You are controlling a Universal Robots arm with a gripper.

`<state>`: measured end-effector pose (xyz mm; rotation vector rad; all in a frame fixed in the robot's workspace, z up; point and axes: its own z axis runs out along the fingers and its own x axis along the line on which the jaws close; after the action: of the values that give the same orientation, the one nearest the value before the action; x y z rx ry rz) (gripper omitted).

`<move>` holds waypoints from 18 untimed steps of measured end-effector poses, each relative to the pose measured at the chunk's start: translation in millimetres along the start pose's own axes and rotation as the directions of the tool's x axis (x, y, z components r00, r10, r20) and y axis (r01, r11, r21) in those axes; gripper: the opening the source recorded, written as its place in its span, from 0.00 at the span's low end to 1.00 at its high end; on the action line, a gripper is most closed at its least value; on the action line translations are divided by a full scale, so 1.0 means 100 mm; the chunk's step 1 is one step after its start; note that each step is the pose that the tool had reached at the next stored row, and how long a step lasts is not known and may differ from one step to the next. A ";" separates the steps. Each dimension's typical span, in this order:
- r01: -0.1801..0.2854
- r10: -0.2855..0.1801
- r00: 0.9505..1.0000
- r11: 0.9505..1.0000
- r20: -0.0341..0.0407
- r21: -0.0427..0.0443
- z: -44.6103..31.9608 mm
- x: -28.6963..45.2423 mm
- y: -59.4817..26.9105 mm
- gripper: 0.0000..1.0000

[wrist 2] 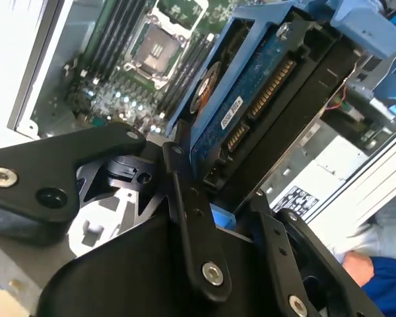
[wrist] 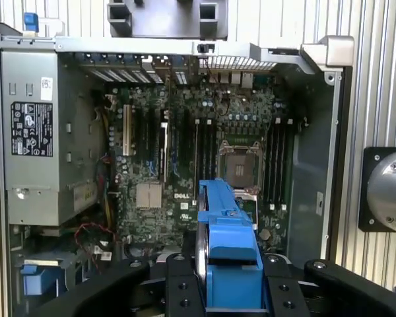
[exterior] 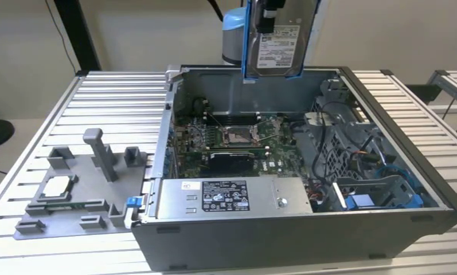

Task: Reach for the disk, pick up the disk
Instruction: 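Pick up the disk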

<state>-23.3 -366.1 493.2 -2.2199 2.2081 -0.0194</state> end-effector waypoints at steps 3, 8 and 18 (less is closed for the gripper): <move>0.000 0.000 1.000 1.000 0.000 0.000 0.003 0.001 -0.130 0.00; 0.000 0.000 1.000 1.000 0.000 0.000 0.006 0.001 -0.342 0.00; 0.000 0.000 1.000 1.000 0.000 0.000 0.013 0.004 -0.756 0.00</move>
<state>52.3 -366.1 493.1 -2.2198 2.2081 -0.0194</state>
